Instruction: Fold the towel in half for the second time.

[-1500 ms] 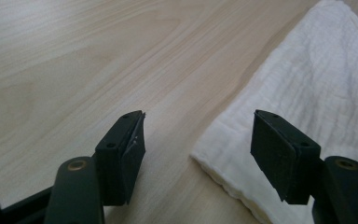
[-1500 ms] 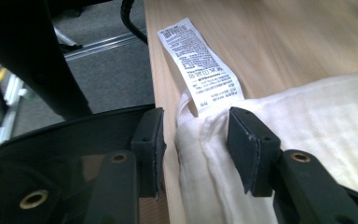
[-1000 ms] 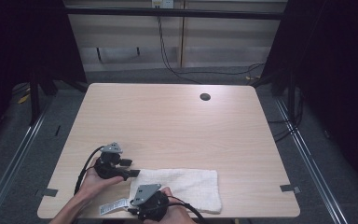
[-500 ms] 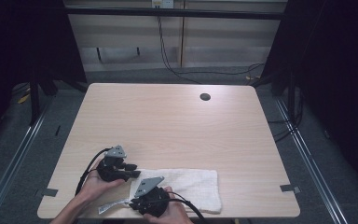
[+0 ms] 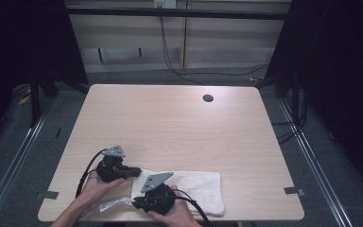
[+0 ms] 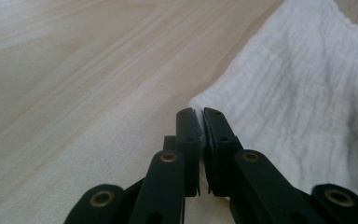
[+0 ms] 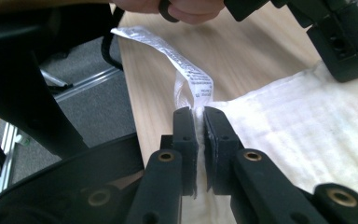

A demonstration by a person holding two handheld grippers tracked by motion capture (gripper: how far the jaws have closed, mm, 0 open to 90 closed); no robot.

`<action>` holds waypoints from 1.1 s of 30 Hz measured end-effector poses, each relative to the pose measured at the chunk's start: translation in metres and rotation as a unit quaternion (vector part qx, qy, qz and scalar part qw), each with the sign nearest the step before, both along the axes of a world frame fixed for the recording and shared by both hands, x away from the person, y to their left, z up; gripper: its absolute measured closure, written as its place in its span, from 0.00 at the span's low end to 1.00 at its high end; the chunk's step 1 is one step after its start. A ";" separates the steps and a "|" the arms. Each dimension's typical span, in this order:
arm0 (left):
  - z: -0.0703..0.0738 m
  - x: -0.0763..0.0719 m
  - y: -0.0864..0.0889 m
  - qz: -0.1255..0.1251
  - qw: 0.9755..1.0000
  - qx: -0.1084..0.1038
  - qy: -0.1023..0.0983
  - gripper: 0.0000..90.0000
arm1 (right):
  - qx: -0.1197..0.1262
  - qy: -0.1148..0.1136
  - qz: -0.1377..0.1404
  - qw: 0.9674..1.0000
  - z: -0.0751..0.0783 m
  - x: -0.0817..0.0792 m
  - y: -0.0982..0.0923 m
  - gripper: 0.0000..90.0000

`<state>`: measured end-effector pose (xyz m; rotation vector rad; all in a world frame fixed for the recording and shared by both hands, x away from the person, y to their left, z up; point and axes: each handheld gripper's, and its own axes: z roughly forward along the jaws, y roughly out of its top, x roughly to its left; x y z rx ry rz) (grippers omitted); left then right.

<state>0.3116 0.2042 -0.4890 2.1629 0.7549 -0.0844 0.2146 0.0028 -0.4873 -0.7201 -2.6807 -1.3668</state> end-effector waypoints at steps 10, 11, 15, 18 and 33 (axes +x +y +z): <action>0.010 0.003 0.010 0.013 1.000 -0.028 0.003 0.96 | 0.019 -0.008 0.001 1.000 0.013 -0.001 0.000 0.94; 0.012 0.003 0.011 0.014 0.999 -0.034 0.003 0.96 | 0.019 -0.009 0.001 1.000 0.013 0.000 0.000 0.94; 0.016 0.004 0.014 0.014 0.999 -0.041 0.002 0.96 | 0.023 -0.007 0.002 1.000 0.019 0.000 0.001 0.94; 0.021 0.006 0.018 0.020 0.998 -0.055 0.000 0.96 | 0.028 -0.012 0.002 1.000 0.022 0.001 0.002 0.94; 0.040 0.013 0.049 0.046 0.995 -0.088 -0.011 0.96 | 0.046 -0.035 0.009 0.998 0.046 0.014 0.023 0.94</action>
